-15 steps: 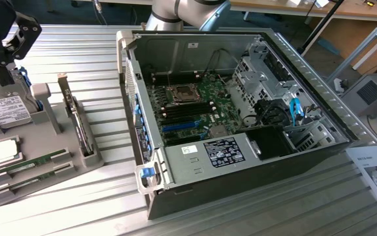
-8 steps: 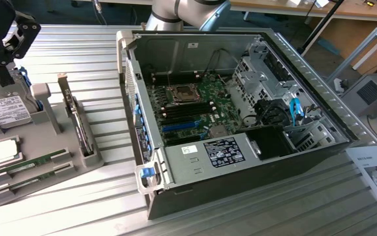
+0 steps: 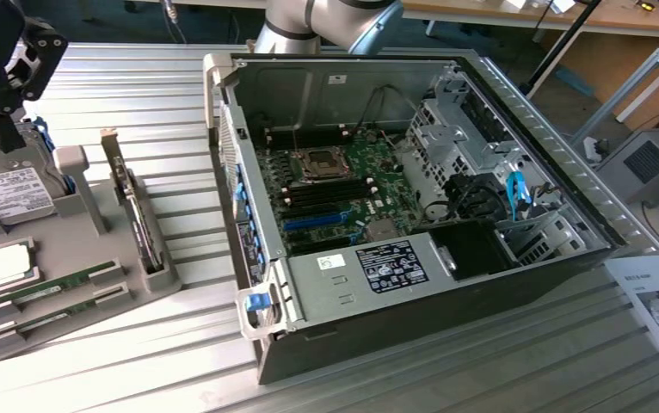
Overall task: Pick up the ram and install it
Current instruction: 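Pick up the ram and move it above insertion slot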
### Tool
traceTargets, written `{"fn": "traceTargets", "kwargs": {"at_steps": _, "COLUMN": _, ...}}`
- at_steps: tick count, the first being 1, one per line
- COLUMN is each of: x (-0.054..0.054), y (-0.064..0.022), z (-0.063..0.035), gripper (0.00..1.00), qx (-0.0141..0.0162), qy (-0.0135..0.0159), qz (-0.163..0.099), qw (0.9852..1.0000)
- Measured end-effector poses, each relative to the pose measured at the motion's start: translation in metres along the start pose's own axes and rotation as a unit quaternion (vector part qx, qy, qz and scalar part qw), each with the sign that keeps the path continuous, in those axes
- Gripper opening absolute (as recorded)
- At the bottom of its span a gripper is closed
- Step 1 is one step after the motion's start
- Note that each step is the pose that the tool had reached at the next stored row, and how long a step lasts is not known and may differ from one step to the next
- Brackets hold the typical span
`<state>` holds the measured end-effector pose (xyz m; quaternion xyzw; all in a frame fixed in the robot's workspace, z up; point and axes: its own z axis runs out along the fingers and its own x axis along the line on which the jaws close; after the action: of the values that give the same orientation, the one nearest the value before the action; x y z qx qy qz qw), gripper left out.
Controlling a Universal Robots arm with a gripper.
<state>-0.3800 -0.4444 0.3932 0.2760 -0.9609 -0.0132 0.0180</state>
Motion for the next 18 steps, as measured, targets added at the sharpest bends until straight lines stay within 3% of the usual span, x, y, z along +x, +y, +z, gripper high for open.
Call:
{"fn": "traceTargets", "kwargs": {"at_steps": 4, "x": 0.0000, "y": 0.0000, "z": 0.0000, "gripper": 0.11, "qx": 0.0010, "qy": 0.0012, "qz": -0.031, "qw": 0.9995}}
{"fn": "traceTargets", "kwargs": {"at_steps": 8, "x": 0.0000, "y": 0.0000, "z": 0.0000, "gripper": 0.11, "qx": 0.0020, "qy": 0.0024, "qz": -0.063, "qw": 0.9980}}
{"fn": "traceTargets", "kwargs": {"at_steps": 18, "x": 0.0000, "y": 0.0000, "z": 0.0000, "gripper": 0.11, "qx": 0.0046, "qy": 0.0054, "qz": -0.140, "qw": 0.9901}}
